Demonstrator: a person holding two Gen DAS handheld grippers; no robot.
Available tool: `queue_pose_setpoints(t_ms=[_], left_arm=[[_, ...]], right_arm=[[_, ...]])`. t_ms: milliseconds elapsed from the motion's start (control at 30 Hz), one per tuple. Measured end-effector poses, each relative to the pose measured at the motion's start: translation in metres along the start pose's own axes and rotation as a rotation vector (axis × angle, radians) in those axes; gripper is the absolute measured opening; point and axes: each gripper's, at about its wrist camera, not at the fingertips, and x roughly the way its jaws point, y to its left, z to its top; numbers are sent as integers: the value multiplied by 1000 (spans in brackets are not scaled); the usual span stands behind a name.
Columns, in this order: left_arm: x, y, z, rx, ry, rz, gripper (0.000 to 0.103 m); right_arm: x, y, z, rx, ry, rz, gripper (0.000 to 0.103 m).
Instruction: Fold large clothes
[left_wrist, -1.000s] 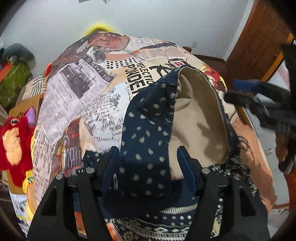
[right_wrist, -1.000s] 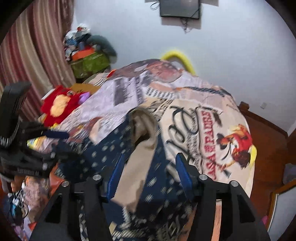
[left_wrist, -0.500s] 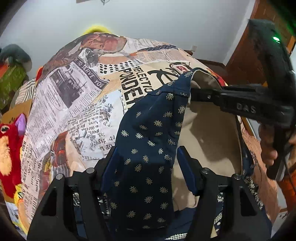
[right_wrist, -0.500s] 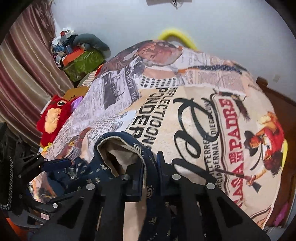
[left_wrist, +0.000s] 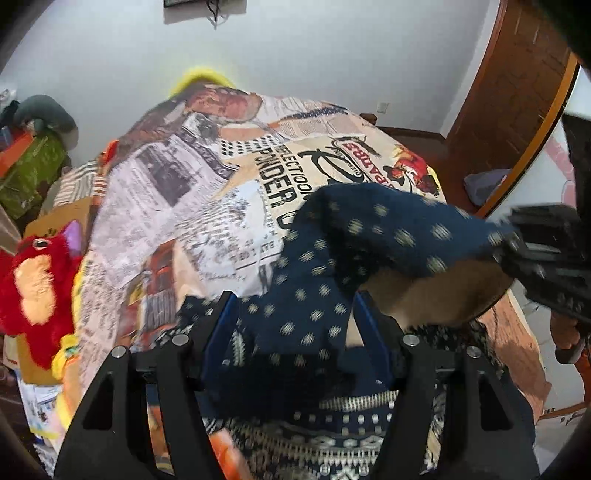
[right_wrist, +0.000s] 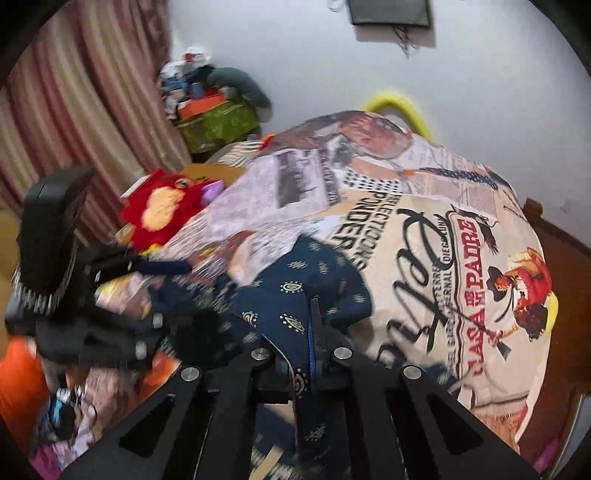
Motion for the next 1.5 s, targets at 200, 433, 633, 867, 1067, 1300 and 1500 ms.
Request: queue_pose_setpoints(t_ms=[200,433,633,867,1067,1300,1500], left_arm=[[-45,0,-19,-47,-15,20,64],[-61,-12,-51,-65,-6,37,64],[-47,-32,-74,-58,30,19,64],[-19,-59,-63,-42,67,-6,64],[21,-87,-42,-75,120,-68,64],[67,-112,-30,-139,179,-90,63],[77,-113,-33,-153,199,-146,1]], right_arm=[[-45,41,-42,-18,7,76,3],[-50,75,-104,-45,106,82,3],[-24,86,-148,-92,198,13,8],[-34,88,-181,-164,218,-17,28],[-62,61,-176,-92,163,-3,30],[-81,24,-173,-7,126,-9,34],[-92,8,-178,36,111,-5,34]])
